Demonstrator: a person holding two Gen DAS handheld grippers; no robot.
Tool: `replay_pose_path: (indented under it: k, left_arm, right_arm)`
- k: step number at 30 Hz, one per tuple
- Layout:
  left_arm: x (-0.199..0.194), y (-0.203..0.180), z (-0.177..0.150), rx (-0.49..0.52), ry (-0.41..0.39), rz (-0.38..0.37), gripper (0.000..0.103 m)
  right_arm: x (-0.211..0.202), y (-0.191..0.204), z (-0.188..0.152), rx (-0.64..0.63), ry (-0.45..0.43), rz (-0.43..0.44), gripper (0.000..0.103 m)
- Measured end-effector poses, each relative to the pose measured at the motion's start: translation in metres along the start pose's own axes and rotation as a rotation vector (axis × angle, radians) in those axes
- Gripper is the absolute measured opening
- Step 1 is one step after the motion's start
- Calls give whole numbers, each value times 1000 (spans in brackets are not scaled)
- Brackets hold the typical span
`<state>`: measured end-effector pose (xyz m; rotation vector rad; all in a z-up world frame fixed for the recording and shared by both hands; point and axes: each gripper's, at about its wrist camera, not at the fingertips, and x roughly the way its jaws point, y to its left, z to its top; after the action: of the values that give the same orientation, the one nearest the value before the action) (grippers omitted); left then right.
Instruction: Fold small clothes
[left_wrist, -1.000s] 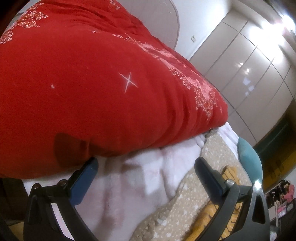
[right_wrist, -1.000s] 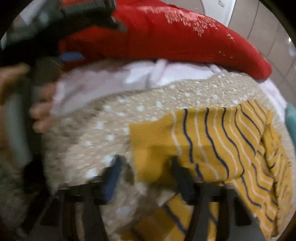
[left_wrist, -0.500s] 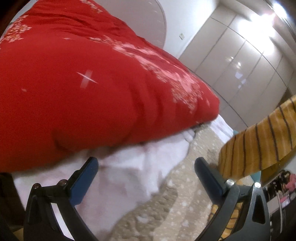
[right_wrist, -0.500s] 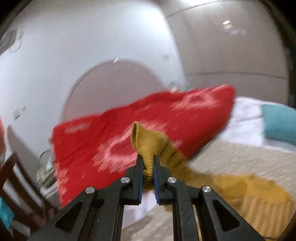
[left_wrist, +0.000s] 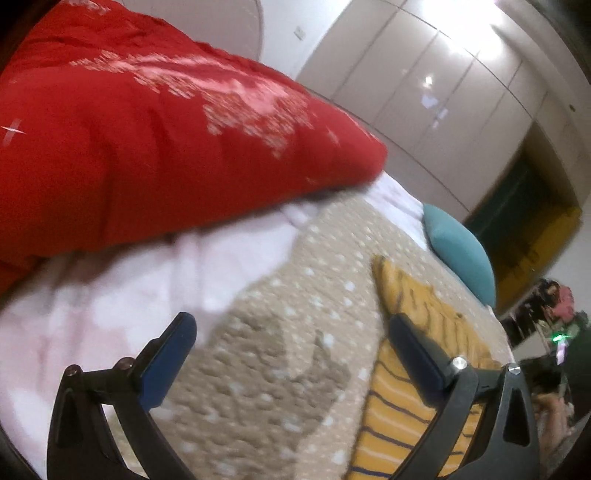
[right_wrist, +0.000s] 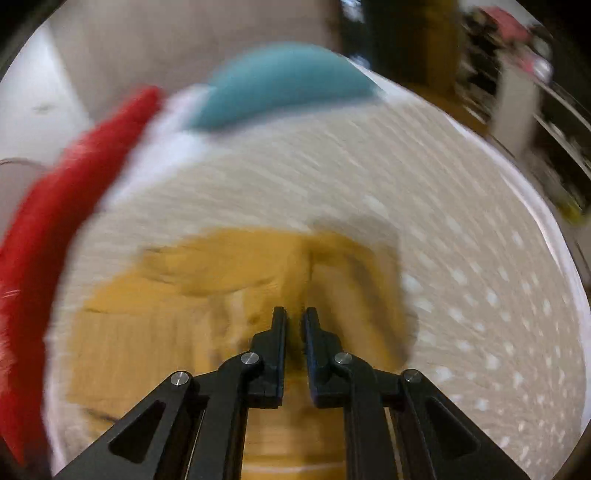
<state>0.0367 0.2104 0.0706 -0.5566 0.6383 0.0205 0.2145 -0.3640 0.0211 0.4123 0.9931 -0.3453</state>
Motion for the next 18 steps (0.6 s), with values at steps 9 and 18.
replay_pose_path:
  k: [9,18]
  left_arm:
    - [25,-33,-16,80,111,-65,103]
    - [14,-39,-36,116,170,-87,103]
  right_arm:
    - [-25,-65,-22,21,-20,-11,40]
    - [-122,-147,-62,-227,-84,-272,43]
